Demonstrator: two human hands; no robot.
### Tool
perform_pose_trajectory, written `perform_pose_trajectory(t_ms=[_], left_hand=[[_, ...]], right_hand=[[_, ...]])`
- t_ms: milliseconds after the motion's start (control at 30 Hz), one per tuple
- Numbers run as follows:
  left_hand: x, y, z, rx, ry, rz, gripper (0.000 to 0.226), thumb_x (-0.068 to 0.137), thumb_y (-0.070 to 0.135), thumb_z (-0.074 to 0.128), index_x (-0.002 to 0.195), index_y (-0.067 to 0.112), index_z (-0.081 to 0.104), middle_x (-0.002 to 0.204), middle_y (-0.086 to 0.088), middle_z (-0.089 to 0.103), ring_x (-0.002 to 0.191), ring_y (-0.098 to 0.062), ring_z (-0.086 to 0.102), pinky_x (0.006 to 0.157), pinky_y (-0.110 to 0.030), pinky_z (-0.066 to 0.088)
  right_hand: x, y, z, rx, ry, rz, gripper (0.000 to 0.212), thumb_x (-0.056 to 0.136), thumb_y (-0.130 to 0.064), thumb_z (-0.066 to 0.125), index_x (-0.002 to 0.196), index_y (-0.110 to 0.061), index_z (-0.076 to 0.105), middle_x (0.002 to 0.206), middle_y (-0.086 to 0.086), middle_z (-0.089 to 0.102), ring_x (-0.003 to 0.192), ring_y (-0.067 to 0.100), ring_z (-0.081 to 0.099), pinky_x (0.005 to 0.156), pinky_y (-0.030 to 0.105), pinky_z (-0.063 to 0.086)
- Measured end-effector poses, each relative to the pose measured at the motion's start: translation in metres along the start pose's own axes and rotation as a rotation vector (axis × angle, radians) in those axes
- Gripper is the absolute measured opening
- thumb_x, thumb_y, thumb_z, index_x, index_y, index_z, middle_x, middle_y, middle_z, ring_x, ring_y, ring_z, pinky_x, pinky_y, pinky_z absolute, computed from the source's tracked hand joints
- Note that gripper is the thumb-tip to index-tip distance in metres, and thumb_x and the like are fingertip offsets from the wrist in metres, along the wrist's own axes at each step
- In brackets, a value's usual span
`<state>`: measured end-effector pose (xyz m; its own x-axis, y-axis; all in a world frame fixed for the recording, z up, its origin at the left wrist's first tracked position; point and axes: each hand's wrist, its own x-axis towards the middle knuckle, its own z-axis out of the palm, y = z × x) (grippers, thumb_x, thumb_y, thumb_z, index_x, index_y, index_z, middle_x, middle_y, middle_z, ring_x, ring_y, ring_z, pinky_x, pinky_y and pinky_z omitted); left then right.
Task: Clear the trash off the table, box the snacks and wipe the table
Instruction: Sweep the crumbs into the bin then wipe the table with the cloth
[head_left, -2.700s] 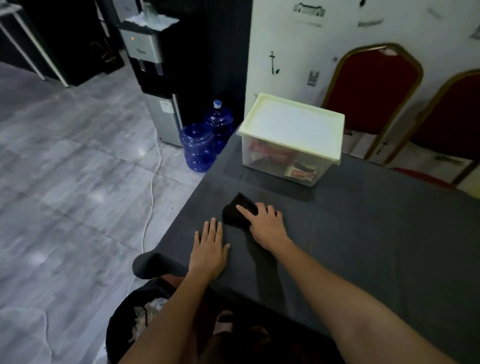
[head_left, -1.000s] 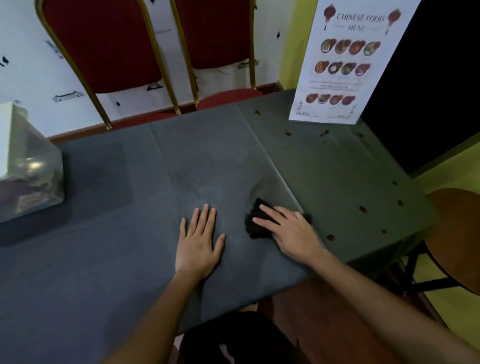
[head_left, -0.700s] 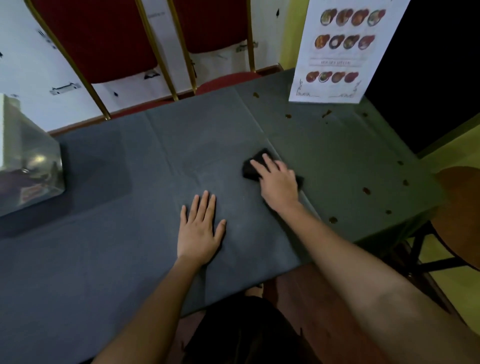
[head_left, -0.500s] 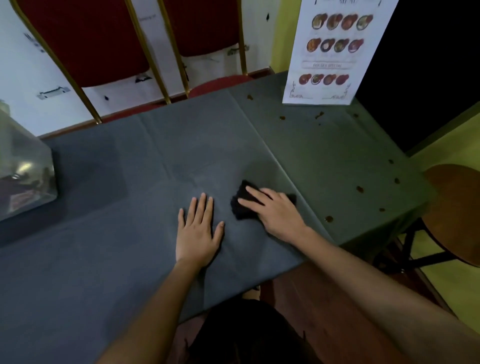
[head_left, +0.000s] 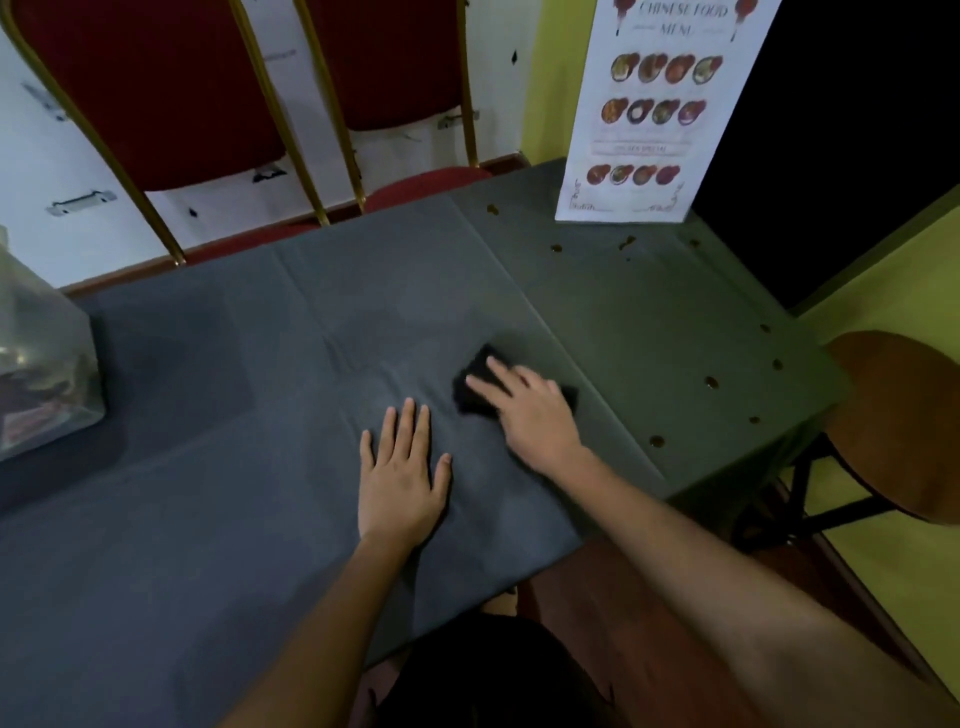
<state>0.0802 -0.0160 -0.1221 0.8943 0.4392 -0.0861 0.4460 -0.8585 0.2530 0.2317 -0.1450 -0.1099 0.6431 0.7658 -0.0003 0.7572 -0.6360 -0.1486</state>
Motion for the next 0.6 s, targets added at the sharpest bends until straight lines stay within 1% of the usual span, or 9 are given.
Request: perform_pose_trajectory(t_ms=[67,133,167,233,300,367,433,500,600], left_hand=[[0.0,0.0,-0.002,0.008,-0.017,-0.003,0.067,0.091,0.048,0.02,0.149,0.013,0.027,0.156,-0.006,0.023,0.145,-0.025,0.019,0.115,-0.05,0.016],[0.0,0.0,-0.004,0.004,-0.038,-0.005,0.067,0.091,0.047,0.021,0.147,0.011,0.031,0.155,-0.007,0.027,0.143,-0.027,0.024,0.113,-0.052,0.02],[0.001,0.001,-0.004,0.006,-0.046,-0.003,0.067,0.091,0.046,0.021,0.146,0.01,0.033,0.154,-0.008,0.029,0.143,-0.028,0.025,0.112,-0.053,0.021],[0.001,0.001,-0.004,0.019,-0.053,-0.005,0.068,0.091,0.047,0.019,0.146,0.009,0.033,0.154,-0.009,0.029,0.142,-0.029,0.026,0.112,-0.053,0.021],[0.002,0.002,-0.002,0.015,-0.062,-0.013,0.07,0.09,0.047,0.016,0.146,0.008,0.031,0.154,-0.01,0.027,0.143,-0.029,0.024,0.114,-0.053,0.017],[0.004,0.006,-0.002,0.001,-0.056,-0.007,0.073,0.087,0.046,0.013,0.147,0.007,0.029,0.155,-0.011,0.024,0.144,-0.03,0.02,0.115,-0.052,0.011],[0.006,0.013,-0.001,-0.01,-0.054,0.017,0.074,0.085,0.042,0.012,0.146,0.005,0.03,0.155,-0.012,0.024,0.145,-0.029,0.019,0.115,-0.05,0.007],[0.006,0.024,-0.002,-0.016,-0.065,0.052,0.071,0.086,0.039,0.015,0.144,0.004,0.035,0.153,-0.013,0.029,0.143,-0.03,0.024,0.114,-0.05,0.01],[0.01,0.042,-0.003,0.01,-0.104,0.16,0.071,0.088,0.042,0.012,0.144,0.004,0.035,0.153,-0.012,0.028,0.143,-0.03,0.024,0.114,-0.049,0.014]], right_hand=[[-0.036,0.009,-0.003,-0.049,-0.053,-0.148,0.063,0.076,-0.017,0.06,0.134,-0.038,0.05,0.143,-0.002,0.05,0.112,0.025,0.058,0.076,0.031,0.049],[-0.06,0.037,-0.008,-0.135,-0.1,-0.216,0.06,0.078,-0.019,0.048,0.134,-0.04,0.047,0.142,-0.003,0.051,0.111,0.023,0.059,0.074,0.03,0.049],[-0.066,0.052,-0.014,-0.168,-0.119,-0.176,0.06,0.078,-0.019,0.043,0.134,-0.04,0.048,0.14,-0.003,0.052,0.11,0.023,0.061,0.073,0.03,0.05],[-0.065,0.071,-0.033,-0.17,-0.152,0.032,0.058,0.081,-0.017,0.042,0.134,-0.039,0.049,0.141,-0.001,0.052,0.112,0.026,0.06,0.075,0.033,0.049],[-0.055,0.074,-0.045,-0.14,-0.164,0.271,0.057,0.088,-0.014,0.044,0.14,-0.037,0.042,0.149,-0.001,0.041,0.124,0.028,0.05,0.086,0.038,0.044],[-0.051,0.061,-0.041,-0.126,-0.129,0.334,0.058,0.09,-0.014,0.045,0.144,-0.035,0.037,0.153,0.0,0.035,0.127,0.029,0.044,0.09,0.039,0.04],[-0.054,0.038,-0.032,-0.107,-0.078,0.276,0.06,0.08,-0.013,0.052,0.137,-0.034,0.049,0.144,0.004,0.049,0.113,0.031,0.056,0.078,0.038,0.047],[-0.073,0.02,-0.021,-0.105,-0.147,0.202,0.06,0.07,-0.018,0.052,0.127,-0.035,0.058,0.133,0.003,0.059,0.1,0.027,0.064,0.066,0.032,0.051],[-0.115,0.018,-0.024,-0.102,-0.243,0.114,0.059,0.073,-0.021,0.039,0.127,-0.038,0.057,0.132,-0.002,0.06,0.1,0.022,0.066,0.066,0.026,0.051]])
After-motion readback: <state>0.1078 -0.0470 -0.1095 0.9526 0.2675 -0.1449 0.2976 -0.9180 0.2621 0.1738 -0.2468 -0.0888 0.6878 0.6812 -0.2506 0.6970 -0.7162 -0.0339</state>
